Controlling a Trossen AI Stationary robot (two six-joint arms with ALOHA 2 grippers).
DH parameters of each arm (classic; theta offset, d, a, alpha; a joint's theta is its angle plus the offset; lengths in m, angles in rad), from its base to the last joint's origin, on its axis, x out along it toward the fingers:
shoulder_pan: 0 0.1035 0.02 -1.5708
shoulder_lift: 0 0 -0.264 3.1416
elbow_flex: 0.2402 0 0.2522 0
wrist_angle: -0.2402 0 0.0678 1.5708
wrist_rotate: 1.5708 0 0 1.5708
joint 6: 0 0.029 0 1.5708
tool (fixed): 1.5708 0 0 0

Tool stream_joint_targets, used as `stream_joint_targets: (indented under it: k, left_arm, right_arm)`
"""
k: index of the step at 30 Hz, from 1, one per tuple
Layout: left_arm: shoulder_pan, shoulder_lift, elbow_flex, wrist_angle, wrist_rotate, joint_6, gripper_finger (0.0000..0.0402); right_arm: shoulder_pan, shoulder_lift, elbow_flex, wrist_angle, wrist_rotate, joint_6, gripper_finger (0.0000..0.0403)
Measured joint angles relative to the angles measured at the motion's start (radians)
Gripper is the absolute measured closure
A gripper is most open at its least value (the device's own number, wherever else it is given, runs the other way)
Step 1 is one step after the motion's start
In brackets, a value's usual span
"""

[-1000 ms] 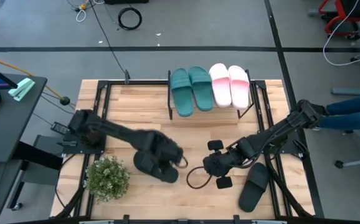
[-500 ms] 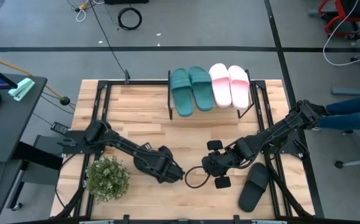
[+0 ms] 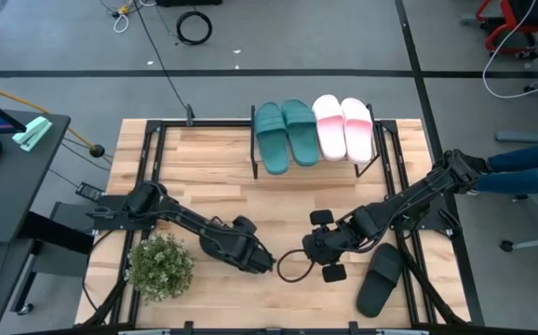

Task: Pick and place slides into the shelf
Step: Put the left black slipper under the shelf

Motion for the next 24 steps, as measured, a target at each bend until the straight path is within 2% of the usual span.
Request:
stream_joint_targets:
  k: [6,11,14,18,24]
  left_arm:
    - [0.005,0.000,-0.043,-0.073,0.000,-0.145,0.0230]
    - [-0.014,0.000,-0.054,-0.071,0.024,-0.180,0.0238]
    - [-0.020,0.000,-0.054,-0.073,0.025,-0.191,0.0278]
    - [-0.016,0.000,-0.054,-0.080,0.027,-0.125,0.0374]
    - [0.021,-0.001,-0.047,-0.049,-0.094,0.081,0.0390]
  right_arm:
    - [0.010,0.000,0.000,-0.001,0.001,-0.063,0.0268]
    - [0.013,0.000,0.000,0.000,0.001,-0.126,0.0268]
    - [0.013,0.000,0.000,0.000,0.001,-0.126,0.0268]
    - [0.012,0.000,0.000,0.000,0.001,-0.129,0.0268]
    - [0.013,-0.001,0.000,0.000,0.001,-0.172,0.0268]
